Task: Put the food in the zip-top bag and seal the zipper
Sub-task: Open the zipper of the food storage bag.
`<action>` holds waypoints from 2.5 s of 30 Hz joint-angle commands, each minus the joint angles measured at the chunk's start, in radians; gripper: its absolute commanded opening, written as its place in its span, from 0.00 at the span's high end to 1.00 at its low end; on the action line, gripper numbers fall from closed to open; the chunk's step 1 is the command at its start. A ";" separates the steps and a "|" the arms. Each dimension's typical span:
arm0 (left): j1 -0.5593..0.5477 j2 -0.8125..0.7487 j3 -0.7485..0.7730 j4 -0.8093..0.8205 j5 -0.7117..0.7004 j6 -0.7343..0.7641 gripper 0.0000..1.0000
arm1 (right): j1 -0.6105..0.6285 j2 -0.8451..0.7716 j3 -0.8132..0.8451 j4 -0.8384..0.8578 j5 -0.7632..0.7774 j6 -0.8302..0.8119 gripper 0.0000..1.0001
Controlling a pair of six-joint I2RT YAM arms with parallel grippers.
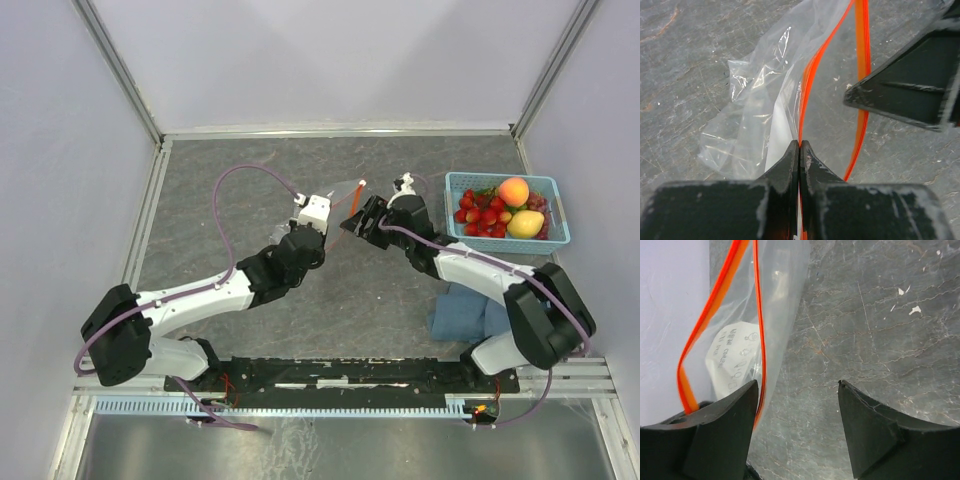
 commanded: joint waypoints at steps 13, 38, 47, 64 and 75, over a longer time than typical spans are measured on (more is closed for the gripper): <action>-0.064 0.035 -0.042 0.095 -0.067 -0.127 0.97 | 0.036 0.053 -0.005 0.078 0.101 0.031 0.54; -0.078 0.153 0.159 -0.146 -0.179 -0.106 0.55 | 0.125 -0.045 0.029 -0.114 0.193 -0.064 0.98; -0.079 0.078 0.164 -0.248 -0.283 -0.104 0.86 | 0.124 -0.038 0.089 -0.247 0.242 -0.170 0.95; -0.077 -0.054 0.158 -0.364 -0.382 -0.144 0.97 | 0.125 -0.063 0.164 -0.412 0.309 -0.331 0.91; -0.077 -0.038 0.162 -0.358 -0.273 -0.198 0.97 | 0.126 -0.096 0.180 -0.375 0.161 -0.387 0.69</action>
